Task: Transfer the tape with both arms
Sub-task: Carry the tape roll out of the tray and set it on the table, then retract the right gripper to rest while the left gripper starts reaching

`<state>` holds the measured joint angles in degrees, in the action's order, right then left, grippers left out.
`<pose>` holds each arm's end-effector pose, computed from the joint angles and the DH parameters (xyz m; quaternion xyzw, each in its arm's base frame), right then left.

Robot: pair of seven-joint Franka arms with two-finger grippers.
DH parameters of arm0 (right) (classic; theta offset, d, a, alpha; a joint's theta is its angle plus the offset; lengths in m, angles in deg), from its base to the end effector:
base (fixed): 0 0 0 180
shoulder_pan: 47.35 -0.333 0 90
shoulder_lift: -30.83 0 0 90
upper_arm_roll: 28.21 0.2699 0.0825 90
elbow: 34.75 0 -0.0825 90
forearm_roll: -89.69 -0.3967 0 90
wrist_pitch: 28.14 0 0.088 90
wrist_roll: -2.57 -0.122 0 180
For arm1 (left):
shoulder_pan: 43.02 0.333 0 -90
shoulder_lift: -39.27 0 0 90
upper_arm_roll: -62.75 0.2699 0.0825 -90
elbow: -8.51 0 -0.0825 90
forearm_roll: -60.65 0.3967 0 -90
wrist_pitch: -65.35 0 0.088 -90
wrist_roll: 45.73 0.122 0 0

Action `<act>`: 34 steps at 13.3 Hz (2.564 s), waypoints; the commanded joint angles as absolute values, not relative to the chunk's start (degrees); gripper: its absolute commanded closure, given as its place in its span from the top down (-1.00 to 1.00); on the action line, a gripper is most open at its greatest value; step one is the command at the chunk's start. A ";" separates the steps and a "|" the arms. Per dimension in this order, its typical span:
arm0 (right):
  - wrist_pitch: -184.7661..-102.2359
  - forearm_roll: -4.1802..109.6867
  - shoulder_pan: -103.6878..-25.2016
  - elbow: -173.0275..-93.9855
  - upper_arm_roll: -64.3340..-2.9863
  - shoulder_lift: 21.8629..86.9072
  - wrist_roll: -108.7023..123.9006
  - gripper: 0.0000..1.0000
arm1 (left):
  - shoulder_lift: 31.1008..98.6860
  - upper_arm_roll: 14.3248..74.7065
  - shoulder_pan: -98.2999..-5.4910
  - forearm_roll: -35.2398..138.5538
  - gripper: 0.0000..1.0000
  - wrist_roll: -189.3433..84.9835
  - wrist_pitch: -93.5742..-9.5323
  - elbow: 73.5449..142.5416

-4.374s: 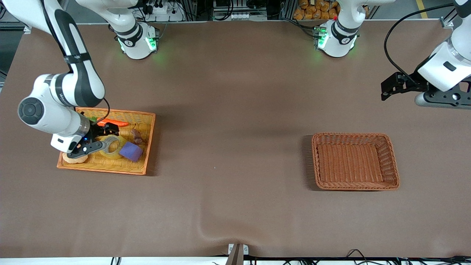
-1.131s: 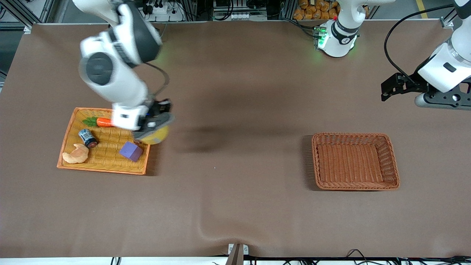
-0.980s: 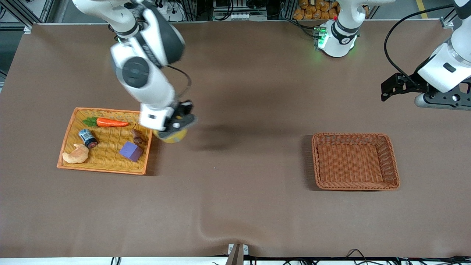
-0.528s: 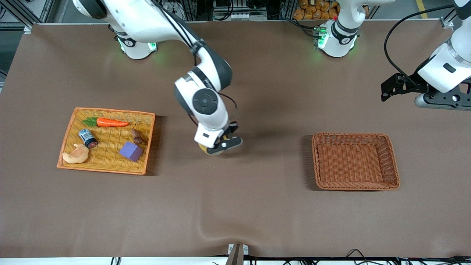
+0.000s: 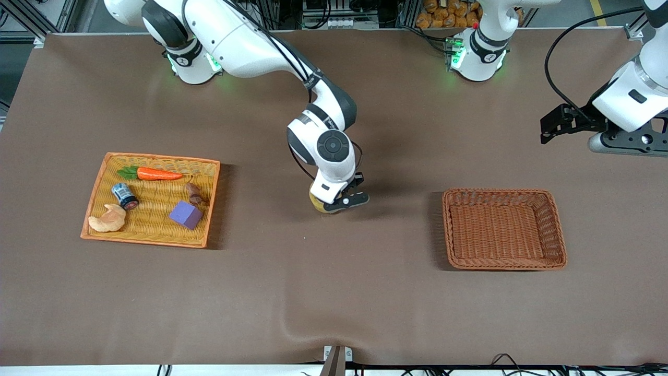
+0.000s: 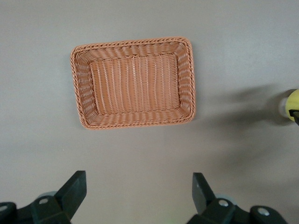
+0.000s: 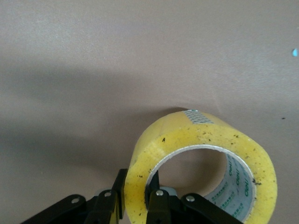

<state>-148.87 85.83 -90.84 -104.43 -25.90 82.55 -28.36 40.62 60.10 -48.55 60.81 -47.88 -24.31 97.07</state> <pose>0.5114 0.5227 0.1768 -0.9935 -0.1045 0.0321 0.0316 0.5671 -0.0809 0.5616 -0.9986 0.0526 0.0021 0.0010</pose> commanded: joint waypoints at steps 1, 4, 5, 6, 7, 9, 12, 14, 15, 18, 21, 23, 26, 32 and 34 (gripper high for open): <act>-147.68 86.26 -91.20 -100.49 -26.54 84.53 -30.04 -0.87 | 41.03 59.94 -48.38 61.79 1.00 -46.87 -23.34 95.87; -147.24 86.26 -90.51 -100.49 -26.63 84.19 -29.95 -0.38 | 41.03 59.94 -48.38 61.79 1.00 -46.87 -23.34 95.78; -146.97 86.52 -89.98 -100.58 -26.72 83.31 -29.08 0.33 | 41.03 59.94 -48.38 61.79 1.00 -46.87 -23.34 95.87; -147.06 86.35 -89.28 -100.84 -26.72 82.35 -26.99 0.99 | 41.03 59.94 -48.38 61.79 1.00 -46.87 -23.34 95.87; -146.89 86.35 -88.92 -101.10 -26.80 81.99 -25.57 1.00 | 41.03 59.94 -48.38 61.79 1.00 -46.87 -23.34 95.87; -144.09 86.17 -86.73 -102.76 -26.80 78.49 -25.64 1.00 | 41.03 59.94 -48.38 61.79 1.00 -46.87 -23.34 95.87; -145.11 86.26 -81.90 -112.75 -26.89 65.69 -25.38 1.00 | 41.03 59.94 -48.30 61.70 1.00 -46.87 -23.34 95.87; -145.49 86.78 -76.99 -118.05 -26.89 60.04 -22.16 1.00 | 41.03 59.94 -48.29 61.79 1.00 -46.87 -23.34 95.87; -142.17 86.96 -75.92 -119.11 -26.98 57.75 -19.78 1.00 | 41.03 59.94 -48.29 61.70 1.00 -46.87 -23.34 95.87; -132.50 86.96 -71.09 -121.66 -27.16 49.84 -17.05 1.00 | 41.03 59.94 -48.29 61.70 1.00 -46.87 -23.34 95.87; -131.42 86.88 -63.90 -126.41 -27.59 42.89 -8.53 1.00 | 41.90 59.94 -48.29 61.44 1.00 -46.87 -23.34 95.87; -131.24 86.96 -61.15 -126.33 -30.48 40.08 -0.82 1.00 | 42.26 59.94 -48.29 61.35 1.00 -47.13 -23.34 95.87; -126.60 86.44 -57.65 -125.89 -34.19 37.25 6.43 1.00 | 43.05 59.94 -48.30 61.18 1.00 -47.49 -23.34 95.87; -117.64 87.14 -48.33 -126.42 -34.28 31.99 7.57 1.00 | 47.61 59.94 -48.65 60.29 1.00 -55.19 -23.34 95.78; -115.25 87.31 -47.09 -126.42 -34.28 30.57 9.33 1.00 | 51.37 59.59 -49.17 60.12 1.00 -55.66 -23.68 95.70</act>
<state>-116.33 86.70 -48.82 -124.24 -35.23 33.79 8.01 47.41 59.96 -48.71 60.69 -53.86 -24.28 97.19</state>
